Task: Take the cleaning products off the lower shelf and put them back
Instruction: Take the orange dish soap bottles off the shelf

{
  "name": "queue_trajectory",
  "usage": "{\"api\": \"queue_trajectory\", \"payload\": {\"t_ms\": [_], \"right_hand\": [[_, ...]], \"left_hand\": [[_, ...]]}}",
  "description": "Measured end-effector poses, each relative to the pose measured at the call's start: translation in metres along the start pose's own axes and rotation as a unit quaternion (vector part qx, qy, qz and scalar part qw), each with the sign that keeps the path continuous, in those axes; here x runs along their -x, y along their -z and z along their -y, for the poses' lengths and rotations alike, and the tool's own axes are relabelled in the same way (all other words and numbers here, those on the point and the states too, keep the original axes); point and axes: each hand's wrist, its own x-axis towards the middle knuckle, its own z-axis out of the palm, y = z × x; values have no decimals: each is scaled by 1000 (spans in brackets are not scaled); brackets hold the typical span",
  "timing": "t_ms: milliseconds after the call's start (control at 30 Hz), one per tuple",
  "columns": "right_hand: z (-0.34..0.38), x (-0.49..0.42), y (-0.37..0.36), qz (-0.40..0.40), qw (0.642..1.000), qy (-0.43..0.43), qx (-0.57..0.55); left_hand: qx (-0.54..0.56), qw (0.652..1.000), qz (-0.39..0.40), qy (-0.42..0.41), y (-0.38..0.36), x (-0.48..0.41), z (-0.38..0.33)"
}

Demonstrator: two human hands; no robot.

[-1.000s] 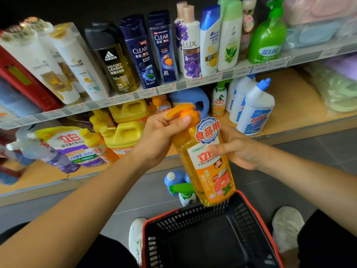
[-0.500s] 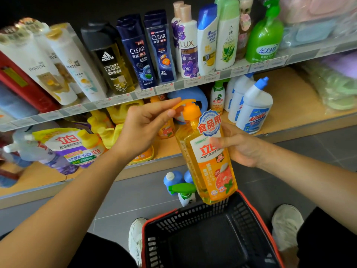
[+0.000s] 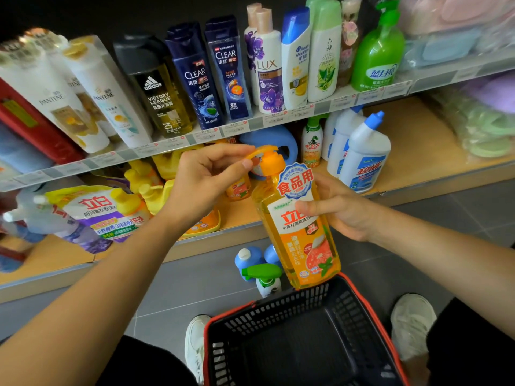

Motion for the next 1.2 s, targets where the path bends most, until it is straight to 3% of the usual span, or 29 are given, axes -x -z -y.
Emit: {"api": "queue_trajectory", "payload": {"t_ms": [300, 500, 667, 800, 933, 1067, 1200], "right_hand": [[-6, 0, -3, 13, 999, -6, 30], [-7, -2, -5, -21, 998, 1, 55], [-5, -4, -6, -106, 991, 28, 71], [3, -5, -1, -171, 983, 54, 44], [13, -6, 2, -229, 971, 64, -16], [24, -6, 5, -248, 964, 67, -67], [32, -8, 6, -243, 962, 63, -111]], "left_hand": [[16, 998, 58, 29, -11, 1, -1], [-13, 999, -30, 29, -15, 1, 5], [53, 988, -55, 136, -18, 4, 18], [14, 969, 63, 238, -29, 17, 35], [-21, 943, 210, 256, -56, 36, 45], [50, 934, 190, 298, -77, 49, 55], [215, 907, 137, 334, -83, 52, 60]]}}
